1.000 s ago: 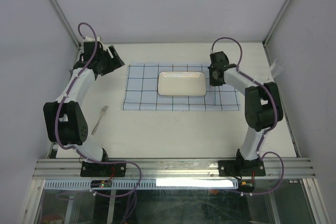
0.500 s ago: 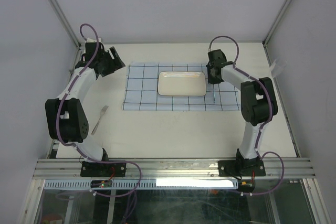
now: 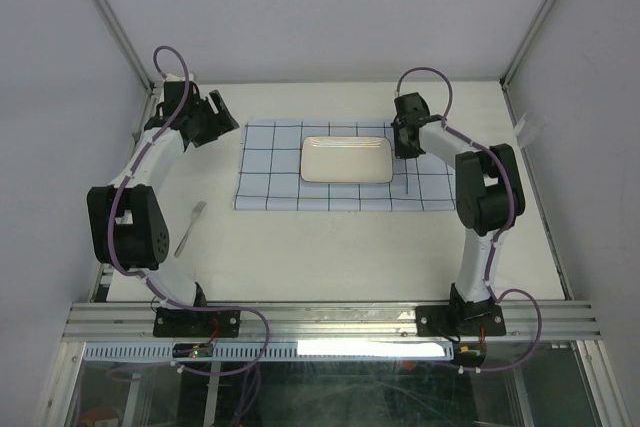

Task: Set the dinner table for one person
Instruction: Place the spoon on the napkin.

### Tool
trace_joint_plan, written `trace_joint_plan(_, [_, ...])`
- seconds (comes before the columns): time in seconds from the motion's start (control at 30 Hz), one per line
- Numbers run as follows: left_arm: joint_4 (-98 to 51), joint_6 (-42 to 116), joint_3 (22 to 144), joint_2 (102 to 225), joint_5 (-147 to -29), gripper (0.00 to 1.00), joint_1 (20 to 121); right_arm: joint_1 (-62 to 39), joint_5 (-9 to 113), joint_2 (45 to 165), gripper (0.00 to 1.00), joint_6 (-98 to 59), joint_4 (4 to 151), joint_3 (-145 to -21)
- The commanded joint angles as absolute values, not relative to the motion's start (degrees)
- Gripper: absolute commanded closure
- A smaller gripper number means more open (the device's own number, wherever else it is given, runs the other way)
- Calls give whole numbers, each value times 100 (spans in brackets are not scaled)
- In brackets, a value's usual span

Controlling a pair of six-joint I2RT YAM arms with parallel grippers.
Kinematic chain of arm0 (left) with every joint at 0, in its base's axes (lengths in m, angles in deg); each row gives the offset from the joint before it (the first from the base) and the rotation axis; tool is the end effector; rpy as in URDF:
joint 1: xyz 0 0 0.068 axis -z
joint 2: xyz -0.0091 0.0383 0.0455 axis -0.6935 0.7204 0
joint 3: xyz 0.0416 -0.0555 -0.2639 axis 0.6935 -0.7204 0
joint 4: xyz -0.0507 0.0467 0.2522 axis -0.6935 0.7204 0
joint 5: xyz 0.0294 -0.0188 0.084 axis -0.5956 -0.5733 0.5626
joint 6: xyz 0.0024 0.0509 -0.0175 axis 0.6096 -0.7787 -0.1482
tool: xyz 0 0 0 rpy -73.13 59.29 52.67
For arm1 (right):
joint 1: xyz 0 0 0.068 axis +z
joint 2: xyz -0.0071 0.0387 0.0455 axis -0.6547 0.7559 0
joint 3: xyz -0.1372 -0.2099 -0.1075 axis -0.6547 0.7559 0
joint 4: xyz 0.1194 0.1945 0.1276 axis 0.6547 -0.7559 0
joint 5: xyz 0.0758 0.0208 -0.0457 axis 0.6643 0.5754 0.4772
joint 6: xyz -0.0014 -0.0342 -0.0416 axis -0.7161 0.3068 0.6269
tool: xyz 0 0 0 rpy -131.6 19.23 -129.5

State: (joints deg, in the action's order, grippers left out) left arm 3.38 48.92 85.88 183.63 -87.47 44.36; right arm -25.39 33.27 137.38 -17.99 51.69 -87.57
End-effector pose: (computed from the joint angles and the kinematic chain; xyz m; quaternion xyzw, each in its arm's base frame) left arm 0.3724 -0.0078 0.2687 -0.1568 0.9099 -0.1392 0.3579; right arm 0.4043 0.1050 0.1781 -0.0605 0.9589 -0.0459 0.2735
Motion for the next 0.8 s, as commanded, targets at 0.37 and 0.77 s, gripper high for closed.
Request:
trace_joint_plan(0.37, [56, 4881, 8673, 18298, -8776, 30, 4506, -2581, 3043, 13652, 81, -1615, 5261, -8936])
trace_joint_plan(0.77, [56, 4878, 8620, 18219, -8741, 30, 4502, -2587, 2843, 13595, 84, -1604, 5308, -8766])
